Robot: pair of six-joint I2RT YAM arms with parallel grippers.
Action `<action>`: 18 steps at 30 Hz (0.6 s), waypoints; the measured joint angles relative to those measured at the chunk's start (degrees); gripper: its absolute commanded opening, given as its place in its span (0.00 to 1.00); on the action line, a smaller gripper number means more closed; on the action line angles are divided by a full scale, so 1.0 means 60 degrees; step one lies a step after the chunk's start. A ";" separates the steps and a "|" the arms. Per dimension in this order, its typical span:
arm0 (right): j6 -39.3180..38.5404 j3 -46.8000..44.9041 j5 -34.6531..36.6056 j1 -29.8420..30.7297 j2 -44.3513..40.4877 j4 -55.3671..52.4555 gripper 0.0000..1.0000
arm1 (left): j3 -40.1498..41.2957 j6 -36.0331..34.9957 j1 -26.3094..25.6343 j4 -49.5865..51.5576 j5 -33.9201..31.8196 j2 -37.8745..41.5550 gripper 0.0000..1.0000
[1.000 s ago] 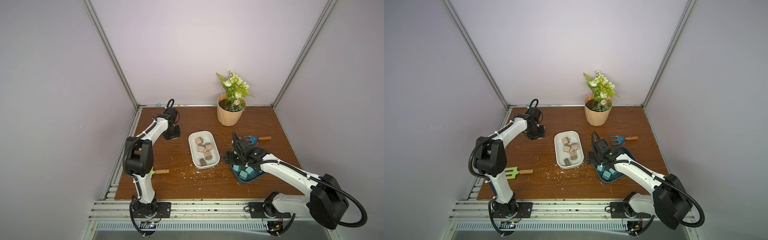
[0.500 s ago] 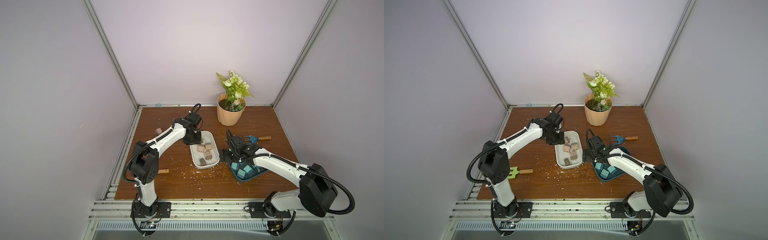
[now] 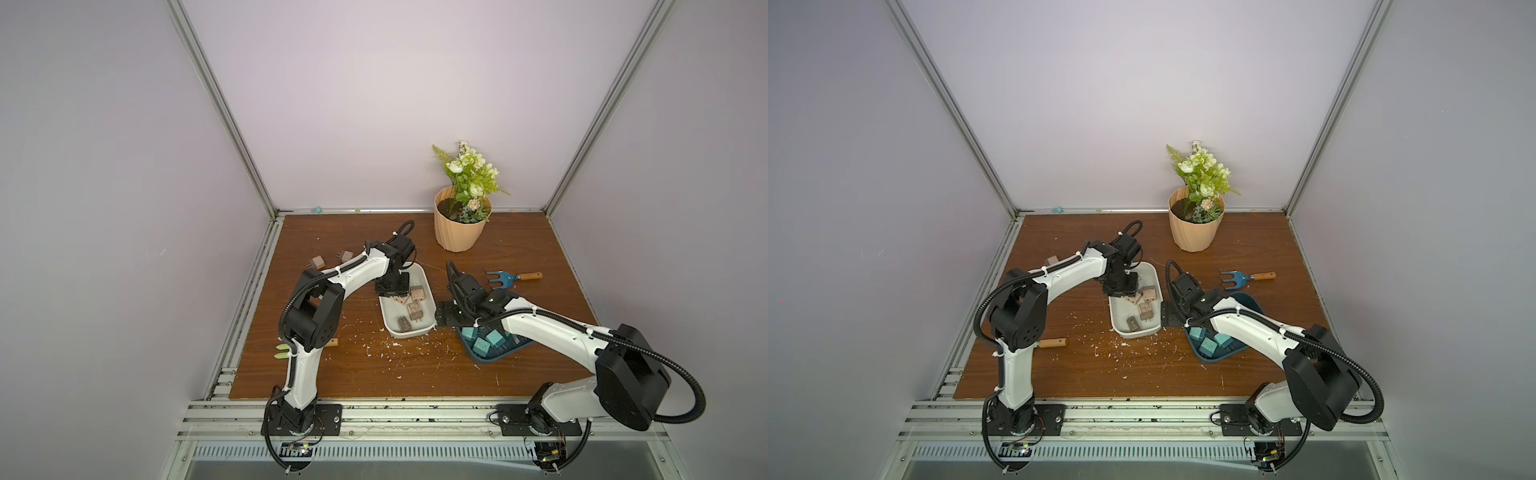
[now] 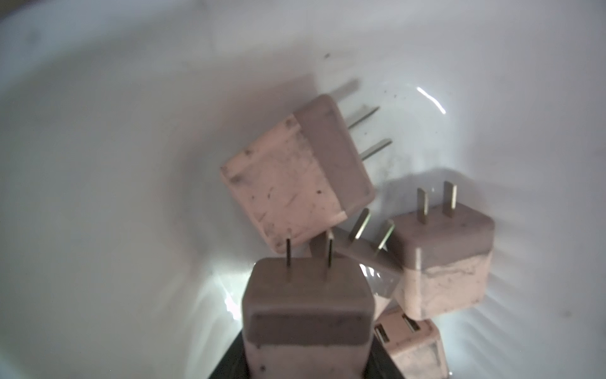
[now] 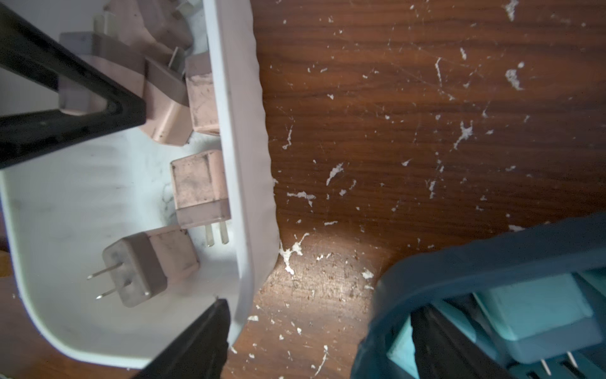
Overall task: Place the plugs by color into the storage box
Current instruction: Place the plug in the storage box.
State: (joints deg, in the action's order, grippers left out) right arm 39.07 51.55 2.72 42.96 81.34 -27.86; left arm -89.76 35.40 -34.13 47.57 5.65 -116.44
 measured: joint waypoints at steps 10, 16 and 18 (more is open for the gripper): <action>-0.0004 0.0302 0.0004 0.0018 0.0339 -0.0011 0.88 | -0.0018 -0.0135 0.0000 -0.0025 -0.0084 -0.0095 0.51; -0.0007 0.0339 0.0004 0.0062 0.0510 0.0004 0.88 | -0.0382 -0.0288 0.0000 0.0084 -0.0157 -0.0215 0.66; -0.0015 0.0444 0.0007 0.0069 0.0608 -0.0011 0.88 | -0.0455 -0.0310 0.0000 0.0084 -0.0146 -0.0222 0.58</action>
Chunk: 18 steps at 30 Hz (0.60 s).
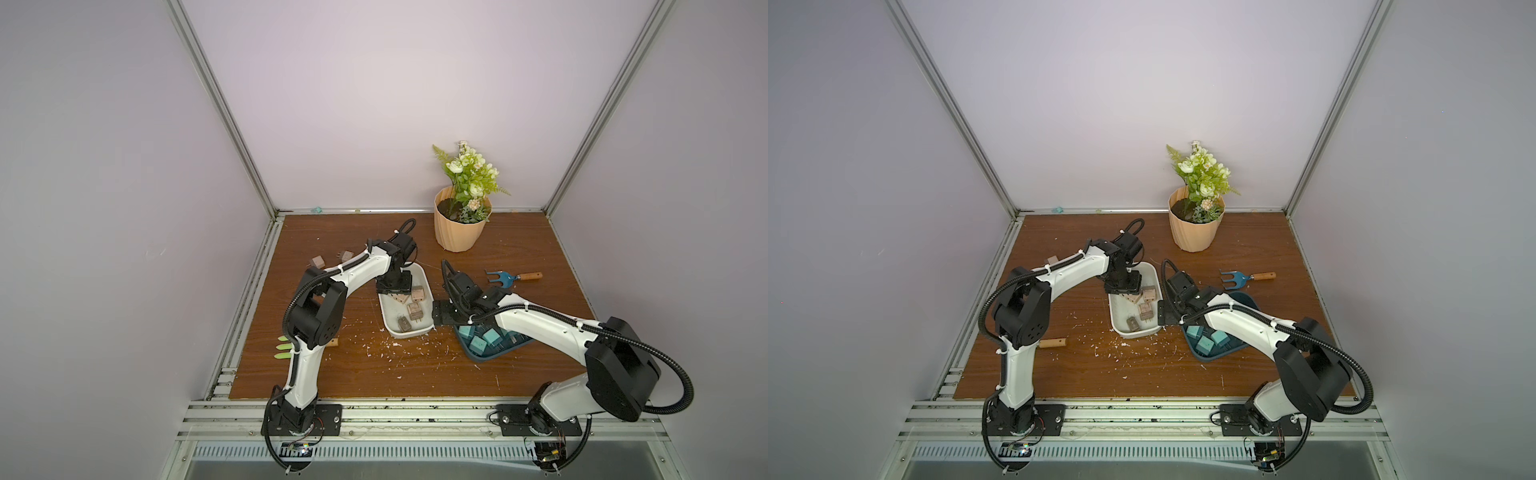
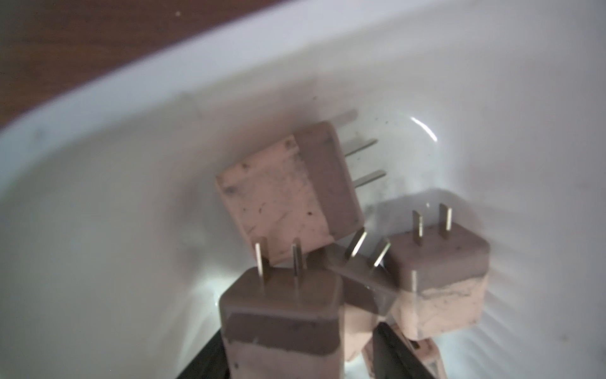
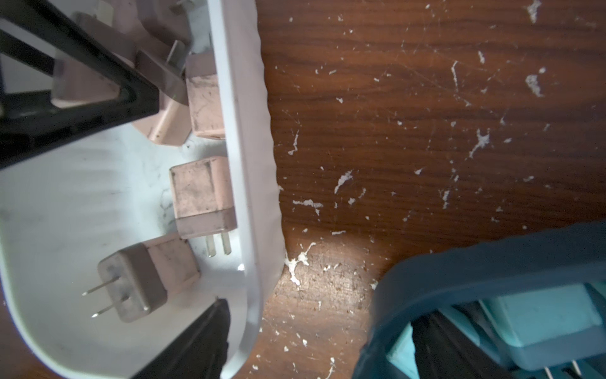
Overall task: Place the plugs by color into the storage box
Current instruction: Place the plug in the storage box.
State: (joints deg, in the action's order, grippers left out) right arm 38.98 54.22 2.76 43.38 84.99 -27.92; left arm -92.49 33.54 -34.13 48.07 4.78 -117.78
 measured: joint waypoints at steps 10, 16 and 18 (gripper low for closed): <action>-0.0047 0.0244 -0.0011 0.0011 0.0142 0.0025 0.88 | -0.0215 -0.0007 -0.0004 0.0080 0.0164 -0.0007 0.53; -0.0044 0.0244 -0.0007 0.0011 0.0142 0.0029 0.88 | -0.0648 0.0015 -0.0007 0.0076 0.0393 -0.0018 0.62; -0.0040 0.0244 -0.0007 0.0011 0.0142 0.0029 0.88 | -0.0732 0.0015 -0.0033 0.0062 0.0455 -0.0066 0.64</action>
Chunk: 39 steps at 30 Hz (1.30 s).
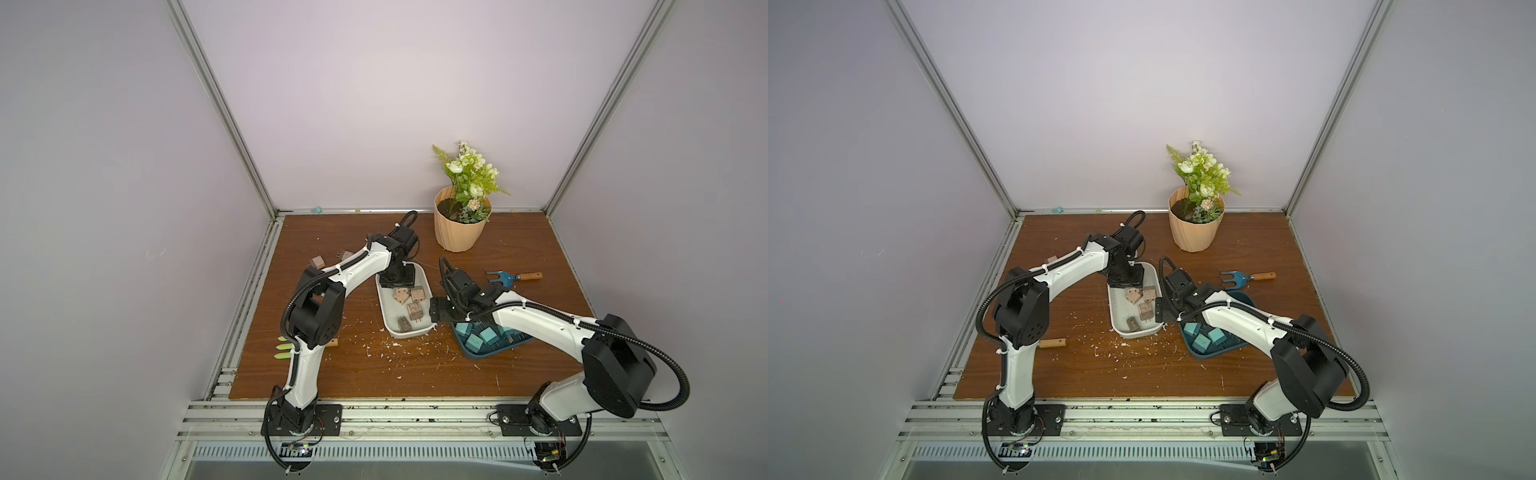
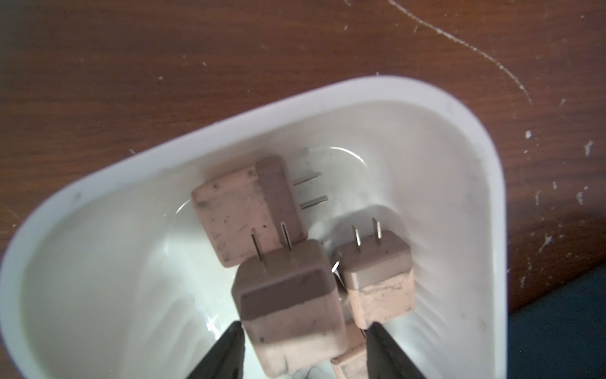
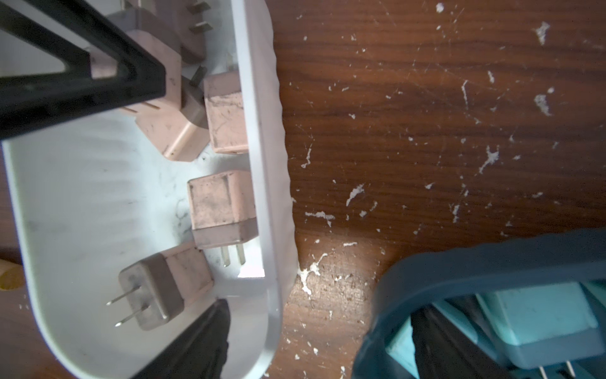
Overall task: Place the plugs by color into the storage box
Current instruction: Place the plug in the storage box, then pick up the plug from the center of the board.
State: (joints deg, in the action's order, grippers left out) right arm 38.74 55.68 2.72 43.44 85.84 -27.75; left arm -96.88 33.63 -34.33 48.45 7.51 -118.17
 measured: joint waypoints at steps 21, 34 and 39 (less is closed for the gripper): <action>0.0004 0.0000 0.0000 0.0018 0.0000 0.0025 0.88 | -0.1220 -0.0404 0.1410 0.0317 -0.0342 0.0994 0.99; -0.0062 0.0004 -0.0033 0.0055 0.0237 0.0146 0.89 | -0.1526 -0.1603 0.3971 0.0372 -0.1188 0.0270 0.99; -0.0080 0.0004 -0.0040 0.0062 0.0248 0.0135 0.88 | -0.1519 -0.0783 0.4164 0.0433 -0.0820 -0.0597 0.99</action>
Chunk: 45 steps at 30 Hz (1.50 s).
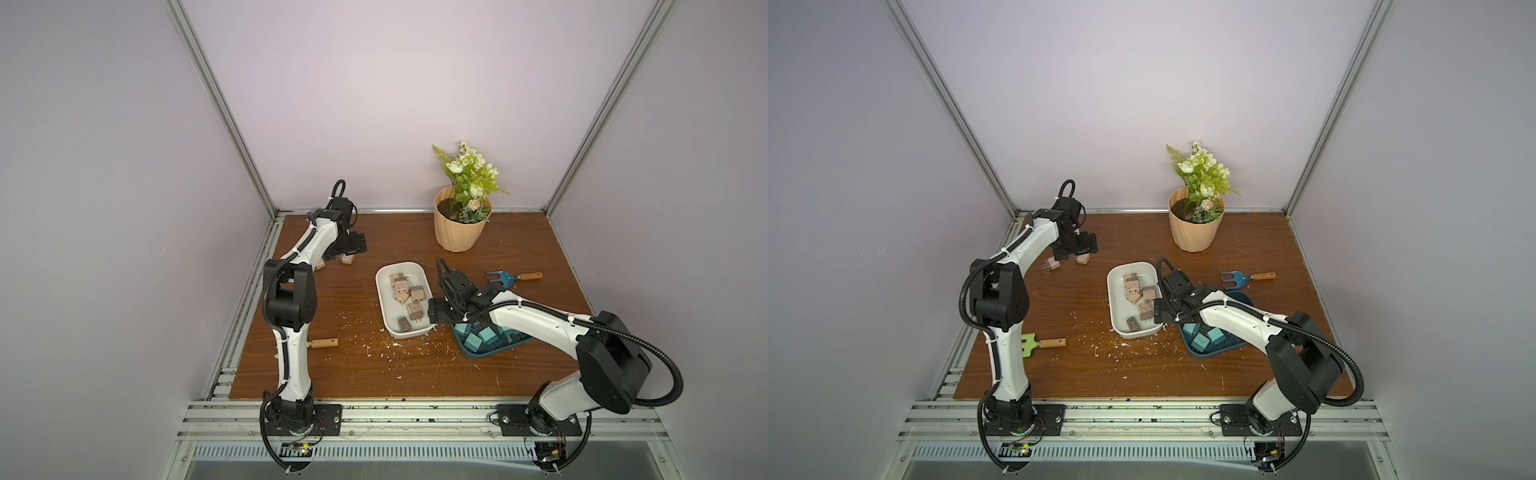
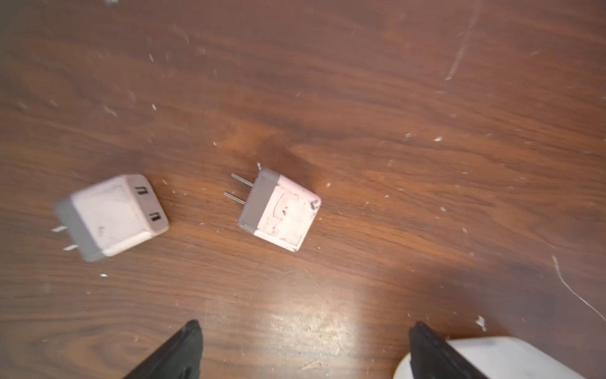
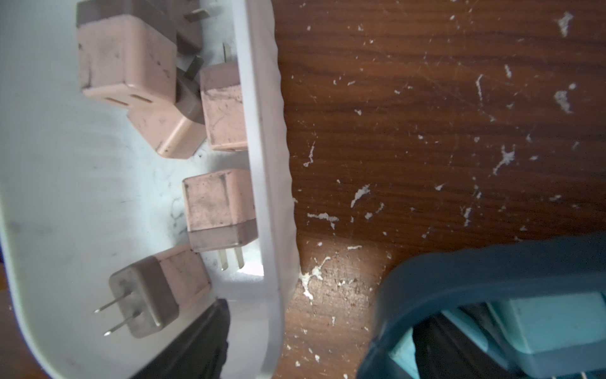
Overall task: Place the plugs by color into the storage box
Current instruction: Pick up the plug from the center of the board, then move the storage box to the center of the board.
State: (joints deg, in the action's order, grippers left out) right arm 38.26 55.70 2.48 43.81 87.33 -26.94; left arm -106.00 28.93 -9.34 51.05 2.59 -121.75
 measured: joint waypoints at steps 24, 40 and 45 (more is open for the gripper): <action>-0.0007 0.0051 -0.0036 0.0066 0.0000 -0.0102 0.89 | -0.1880 0.1796 0.0062 -0.0011 0.0135 -0.2477 0.96; -0.0157 0.0452 -0.0040 0.0066 0.0004 -0.0576 0.89 | -0.2648 0.1818 0.0062 -0.0040 -0.0994 -0.3042 0.65; -0.0361 0.0798 -0.0044 0.0066 0.0135 -0.0776 0.89 | -0.2565 0.1639 0.0062 -0.0098 -0.1293 -0.3042 0.51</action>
State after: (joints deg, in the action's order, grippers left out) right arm 36.10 60.49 2.22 44.21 88.14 -31.59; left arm -121.38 38.76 -8.97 50.46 -5.17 -140.00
